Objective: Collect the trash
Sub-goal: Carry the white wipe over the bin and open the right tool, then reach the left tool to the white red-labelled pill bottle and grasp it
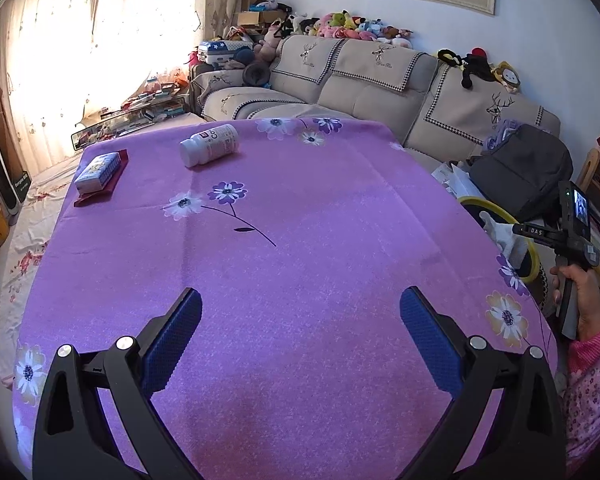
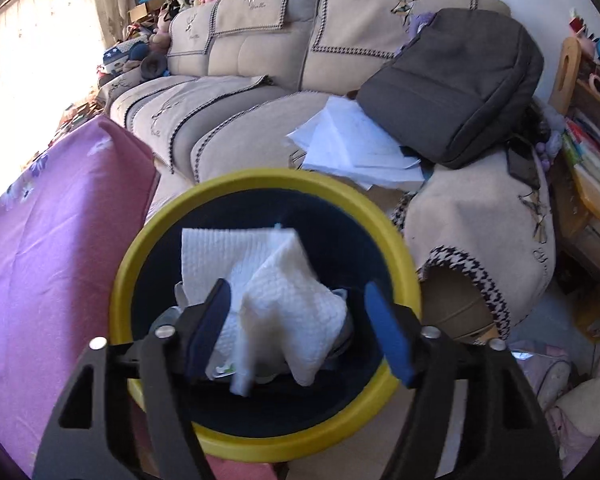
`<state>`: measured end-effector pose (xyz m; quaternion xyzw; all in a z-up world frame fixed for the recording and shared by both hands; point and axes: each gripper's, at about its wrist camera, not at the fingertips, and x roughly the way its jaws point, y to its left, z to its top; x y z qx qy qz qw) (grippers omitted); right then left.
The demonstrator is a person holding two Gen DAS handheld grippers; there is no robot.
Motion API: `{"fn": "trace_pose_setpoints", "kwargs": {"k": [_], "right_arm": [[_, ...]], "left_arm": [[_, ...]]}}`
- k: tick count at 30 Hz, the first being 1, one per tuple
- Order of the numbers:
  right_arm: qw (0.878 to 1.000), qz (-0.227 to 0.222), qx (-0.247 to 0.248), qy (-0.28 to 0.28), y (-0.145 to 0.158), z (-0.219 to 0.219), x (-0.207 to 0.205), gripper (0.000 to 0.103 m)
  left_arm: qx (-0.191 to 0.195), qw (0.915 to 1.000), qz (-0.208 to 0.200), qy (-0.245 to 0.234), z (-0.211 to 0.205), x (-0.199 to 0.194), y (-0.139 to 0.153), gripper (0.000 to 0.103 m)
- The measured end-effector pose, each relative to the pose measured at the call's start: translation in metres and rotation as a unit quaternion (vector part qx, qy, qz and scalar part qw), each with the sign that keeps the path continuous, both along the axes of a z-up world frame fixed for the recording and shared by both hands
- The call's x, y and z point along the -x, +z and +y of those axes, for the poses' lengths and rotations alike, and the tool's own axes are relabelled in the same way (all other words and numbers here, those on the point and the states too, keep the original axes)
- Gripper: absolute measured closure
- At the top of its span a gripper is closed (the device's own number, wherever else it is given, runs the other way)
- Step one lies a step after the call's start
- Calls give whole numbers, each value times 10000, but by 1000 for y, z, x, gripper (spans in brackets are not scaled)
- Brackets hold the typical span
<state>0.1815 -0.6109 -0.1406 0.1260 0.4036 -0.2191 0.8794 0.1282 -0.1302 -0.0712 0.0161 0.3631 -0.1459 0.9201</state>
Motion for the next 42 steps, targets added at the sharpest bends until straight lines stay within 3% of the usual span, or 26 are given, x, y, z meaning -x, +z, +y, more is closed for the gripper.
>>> {"fn": "trace_pose_setpoints", "kwargs": {"k": [6,13,19,26,28,35,39,42], "right_arm": [[9992,-398,-4,-73,22,12,27,29],[9958,-823,-75,389,48,54,55,24],[9924,-974,-243,706,58,81,57,24],[9904,-1001,-175,935,71,105,40,24],[9905,-986,-192,941,71,109,35,24],[9916,-811,-221,981,66,113,15,24],[9918,-756,-269,996,61,110,6,24],[9915,-693,-320,1057,55,109,1,24]], "left_arm": [[85,9999,64,-78,1,1,4,5],[125,9995,20,-292,15,-9,20,5],[-23,9979,-62,-646,36,-75,30,5],[-65,9973,36,-733,56,-184,21,5],[-190,9981,118,-572,60,-219,14,5],[72,9979,637,27,66,-308,-15,5],[-8,9950,790,611,54,-327,-23,5],[-177,9866,997,1278,43,-329,-32,5]]}}
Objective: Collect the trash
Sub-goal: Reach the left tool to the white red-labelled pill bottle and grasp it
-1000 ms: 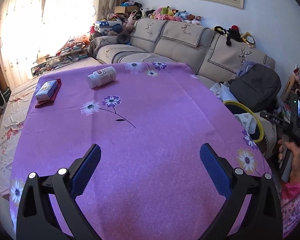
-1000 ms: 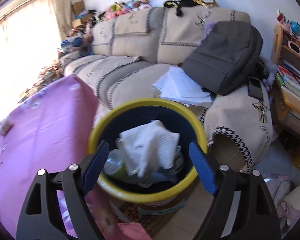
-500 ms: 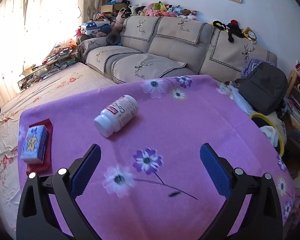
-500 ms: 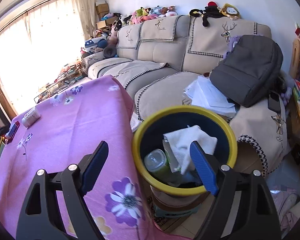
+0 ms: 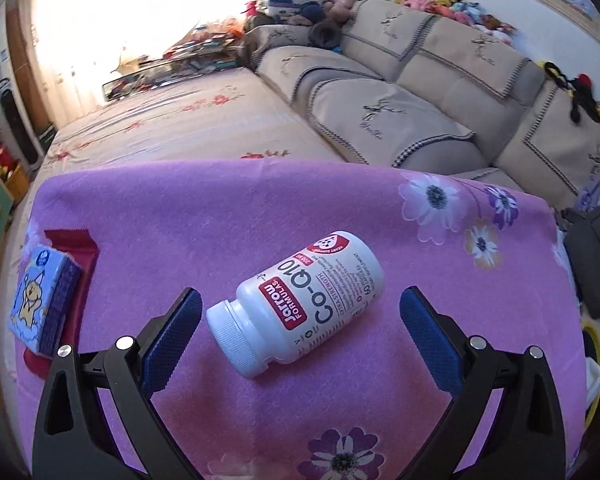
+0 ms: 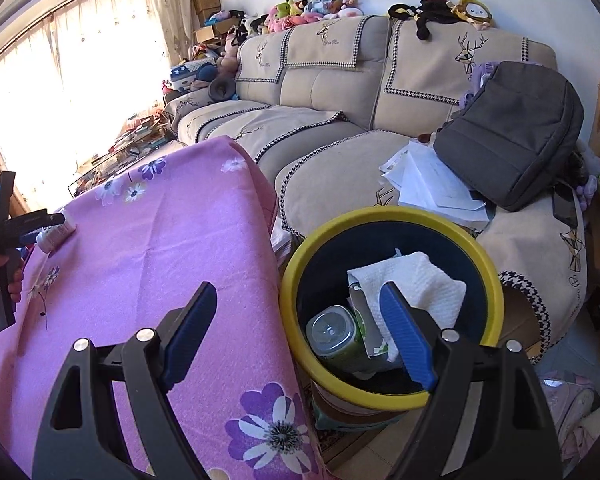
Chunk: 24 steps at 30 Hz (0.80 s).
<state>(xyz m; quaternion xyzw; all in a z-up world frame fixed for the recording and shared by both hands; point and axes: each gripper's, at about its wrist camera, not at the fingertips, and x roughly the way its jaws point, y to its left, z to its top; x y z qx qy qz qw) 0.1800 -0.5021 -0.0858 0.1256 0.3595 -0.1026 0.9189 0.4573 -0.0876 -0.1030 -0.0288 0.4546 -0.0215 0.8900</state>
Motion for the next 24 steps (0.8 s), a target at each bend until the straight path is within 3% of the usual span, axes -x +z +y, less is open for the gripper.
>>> {"fn": "trace_pose_setpoints", "kwargs": {"k": [4,12,15,18,24], "right_arm": [[9999,23,-118,105,-7,-2,-6,24],[9992,-81,-309,254,-9,-5,-7,24],[9989,-150,-364,254,-8,-8,-5,24],[9987,-194,-403,253,-8,-10,-2,24],[9986,-212,-432,240,-7,-11,1,24]], "left_arm": [[129,9967,271,759,-6,-8,-12,5],[2,9849,340,1696,-19,-24,-26,5],[-62,9827,315,1826,-22,-31,-29,6],[-175,9804,212,1953,-24,-36,-30,20],[-160,9841,160,1764,-26,-36,-27,20]]}}
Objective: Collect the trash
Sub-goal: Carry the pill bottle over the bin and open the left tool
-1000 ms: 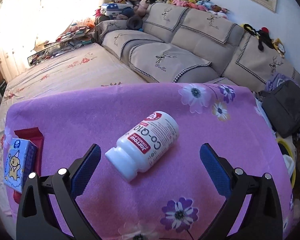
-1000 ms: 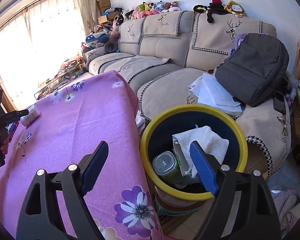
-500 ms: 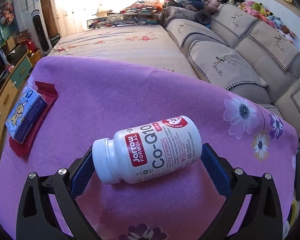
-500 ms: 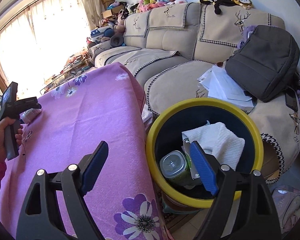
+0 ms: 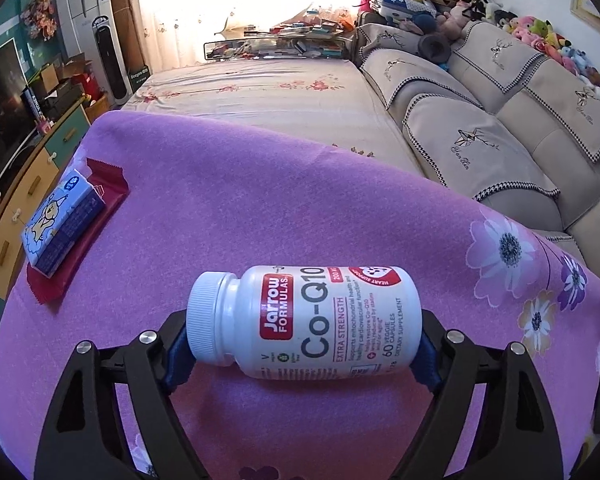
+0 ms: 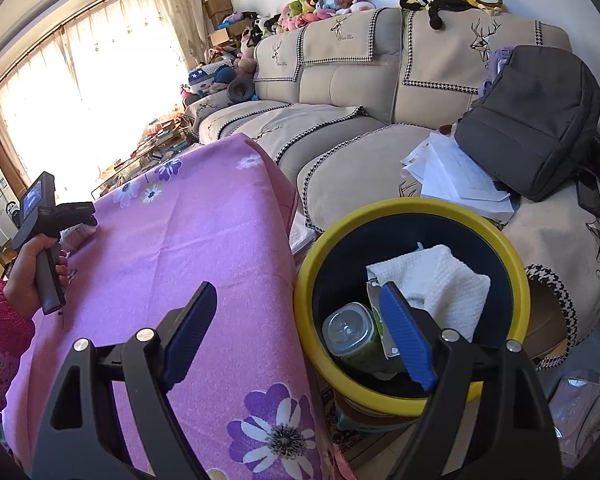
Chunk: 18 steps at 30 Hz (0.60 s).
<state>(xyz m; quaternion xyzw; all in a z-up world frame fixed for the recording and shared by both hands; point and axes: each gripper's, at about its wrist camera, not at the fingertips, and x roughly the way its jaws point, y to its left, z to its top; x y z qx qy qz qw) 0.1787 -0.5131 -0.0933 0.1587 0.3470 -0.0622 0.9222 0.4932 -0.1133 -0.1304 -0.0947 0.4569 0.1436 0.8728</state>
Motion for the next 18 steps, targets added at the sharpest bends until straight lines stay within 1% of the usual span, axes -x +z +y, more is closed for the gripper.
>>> {"fn": "trace_pose_setpoints", "kwargs": {"k": [3,6,9,12,16,17,18], "right_arm": [[10000,-22,-9,-20,2,0,2,24],[10000,-43,0,-12,4,1,5,24],[10000,-69,9,-9,6,2,8,24],[9999,-101,14,-33,8,3,15,24],[9998,-147,11,-116,9,-2,29,24],[9997,-156,13,-162,9,-4,33,24],[9996,-162,17,-217,9,-8,38,24]], "left_arm": [[-18,9996,-10,-277,-7,9,3,20],[-72,9985,-88,-544,-15,26,10,20],[-102,9956,-191,-912,-26,50,21,20],[-121,9905,-298,-1335,-42,78,34,20],[-184,9774,-426,-2062,-74,128,49,20],[-200,9730,-451,-2255,-83,139,53,20],[-203,9666,-489,-2509,-97,151,58,20]]}}
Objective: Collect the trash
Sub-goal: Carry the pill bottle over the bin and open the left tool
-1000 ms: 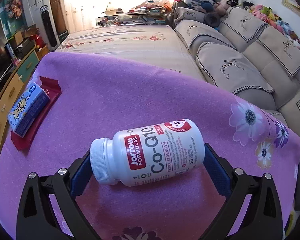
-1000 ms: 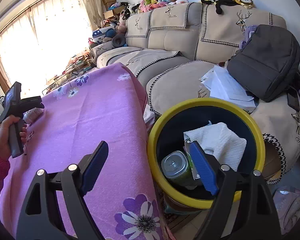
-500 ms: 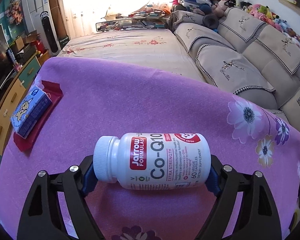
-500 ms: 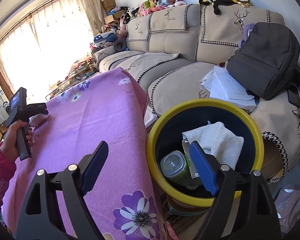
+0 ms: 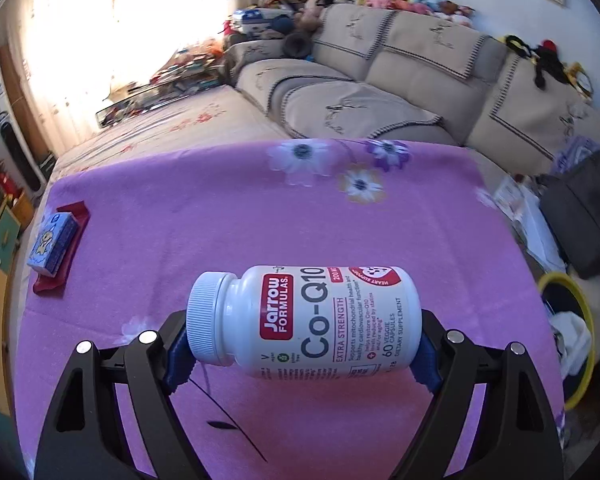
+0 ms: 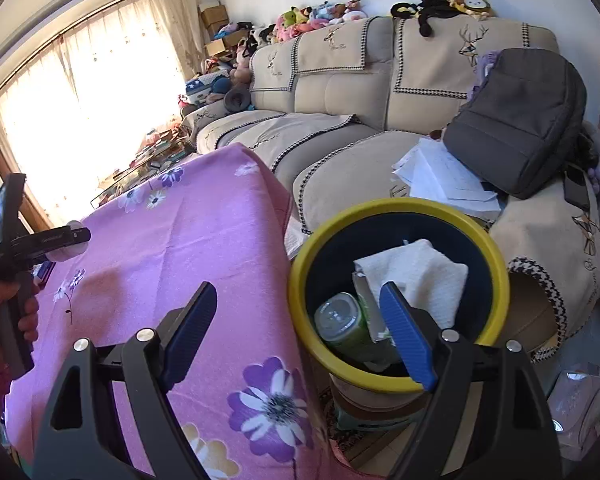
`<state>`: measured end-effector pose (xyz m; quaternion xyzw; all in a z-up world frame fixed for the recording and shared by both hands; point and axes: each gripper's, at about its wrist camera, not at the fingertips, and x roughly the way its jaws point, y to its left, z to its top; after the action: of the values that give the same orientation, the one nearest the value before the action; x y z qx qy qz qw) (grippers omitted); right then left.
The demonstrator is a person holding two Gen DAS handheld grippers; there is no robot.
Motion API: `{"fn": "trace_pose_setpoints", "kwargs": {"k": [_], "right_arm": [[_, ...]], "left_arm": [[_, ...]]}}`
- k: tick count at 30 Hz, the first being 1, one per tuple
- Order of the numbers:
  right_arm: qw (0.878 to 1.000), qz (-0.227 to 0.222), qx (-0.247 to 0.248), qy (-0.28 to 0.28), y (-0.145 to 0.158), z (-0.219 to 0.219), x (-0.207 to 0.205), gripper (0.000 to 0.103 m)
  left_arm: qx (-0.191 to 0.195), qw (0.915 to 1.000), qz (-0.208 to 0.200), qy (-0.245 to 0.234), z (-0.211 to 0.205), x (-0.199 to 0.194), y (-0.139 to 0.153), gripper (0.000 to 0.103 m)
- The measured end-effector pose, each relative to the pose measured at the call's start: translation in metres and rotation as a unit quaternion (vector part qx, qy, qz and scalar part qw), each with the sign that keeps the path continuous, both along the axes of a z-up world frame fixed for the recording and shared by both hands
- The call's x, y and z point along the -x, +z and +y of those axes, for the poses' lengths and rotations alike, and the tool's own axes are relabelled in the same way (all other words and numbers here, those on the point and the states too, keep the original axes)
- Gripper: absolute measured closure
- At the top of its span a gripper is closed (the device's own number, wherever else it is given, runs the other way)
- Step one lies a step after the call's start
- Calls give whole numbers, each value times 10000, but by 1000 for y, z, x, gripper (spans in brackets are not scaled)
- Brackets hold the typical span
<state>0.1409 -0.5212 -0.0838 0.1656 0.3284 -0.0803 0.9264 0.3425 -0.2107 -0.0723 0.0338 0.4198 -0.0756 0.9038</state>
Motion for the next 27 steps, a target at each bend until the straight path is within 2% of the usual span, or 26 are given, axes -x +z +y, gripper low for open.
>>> {"fn": "trace_pose_setpoints", "kwargs": {"k": [3,6,8,12,15,19,23,27], "right_arm": [[9998,-15,26,-188,2,-12,14,24],[9988,-22,86,-475,4,-31,33,24],[9977,-46,104,-672,6,-44,48,24],[9946,-78,184,-1014,11,-64,73,24],[9929,-77,206,-1173,12,-77,85,24],[9909,-37,190,-1329,10,-92,94,24],[9900,23,168,-1398,4,-101,95,24],[9891,90,219,-1453,1,-103,93,24]], "left_arm": [[10,9975,-29,-712,-44,27,11,20],[28,9894,14,-1451,-95,53,16,20],[66,9790,60,-2037,-137,70,17,20],[127,9527,252,-3025,-222,94,10,20],[89,9369,405,-3470,-277,102,-1,20],[81,9204,788,-3830,-333,96,-23,20],[26,9119,1092,-3956,-366,85,-49,20],[-61,9113,1369,-3884,-384,73,-74,20]]}}
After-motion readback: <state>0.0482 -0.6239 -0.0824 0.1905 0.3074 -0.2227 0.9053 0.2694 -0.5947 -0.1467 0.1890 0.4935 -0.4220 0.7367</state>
